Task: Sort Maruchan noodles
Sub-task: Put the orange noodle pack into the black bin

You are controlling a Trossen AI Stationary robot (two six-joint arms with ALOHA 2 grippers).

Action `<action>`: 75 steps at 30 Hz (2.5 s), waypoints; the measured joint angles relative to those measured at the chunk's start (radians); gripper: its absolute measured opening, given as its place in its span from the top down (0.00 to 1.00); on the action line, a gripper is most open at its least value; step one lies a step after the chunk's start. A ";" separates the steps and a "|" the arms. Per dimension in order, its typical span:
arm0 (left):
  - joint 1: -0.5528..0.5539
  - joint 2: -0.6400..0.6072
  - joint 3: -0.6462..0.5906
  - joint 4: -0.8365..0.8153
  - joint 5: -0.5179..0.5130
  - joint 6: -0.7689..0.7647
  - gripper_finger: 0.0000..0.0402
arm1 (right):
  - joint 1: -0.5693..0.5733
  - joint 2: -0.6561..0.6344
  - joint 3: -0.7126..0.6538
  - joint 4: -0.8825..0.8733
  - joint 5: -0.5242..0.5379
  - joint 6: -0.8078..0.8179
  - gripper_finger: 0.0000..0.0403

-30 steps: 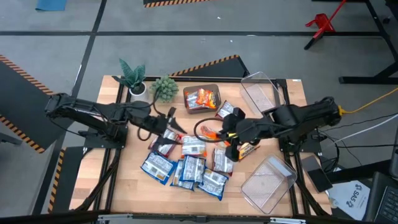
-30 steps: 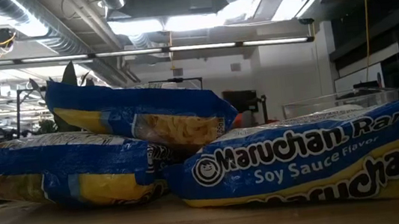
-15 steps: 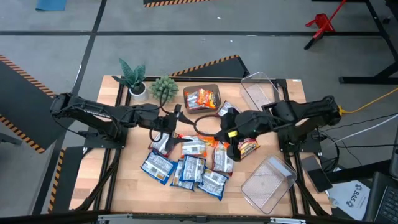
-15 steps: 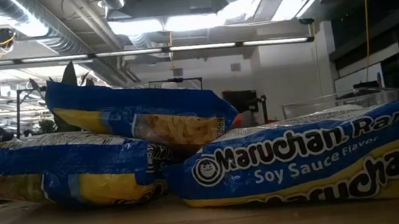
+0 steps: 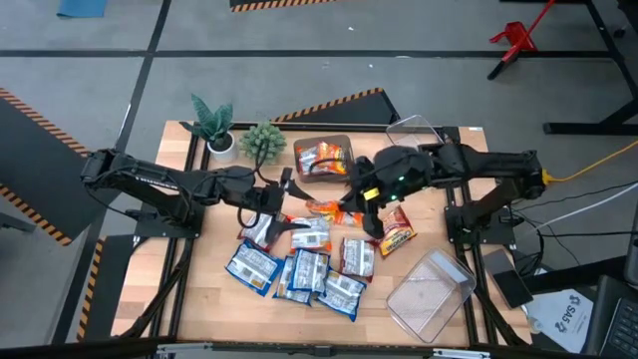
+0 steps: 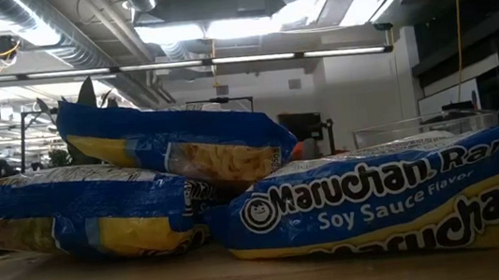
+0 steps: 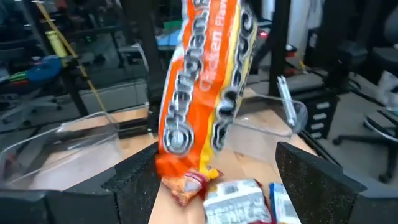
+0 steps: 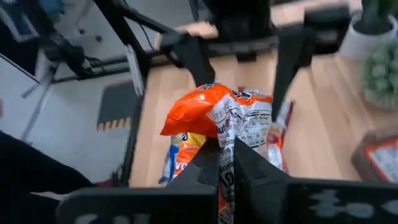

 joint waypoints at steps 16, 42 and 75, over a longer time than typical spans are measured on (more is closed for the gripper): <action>0.065 0.000 0.000 0.345 0.111 -0.173 0.25 | 0.002 -0.255 -0.261 0.531 0.020 -0.109 1.00; 0.145 0.075 0.000 0.429 0.209 -0.367 0.25 | -0.124 -0.301 -0.736 1.205 -0.161 0.078 1.00; 0.211 0.085 0.001 0.416 0.219 -0.476 0.65 | -0.152 -0.301 -0.735 1.069 -0.032 0.084 0.90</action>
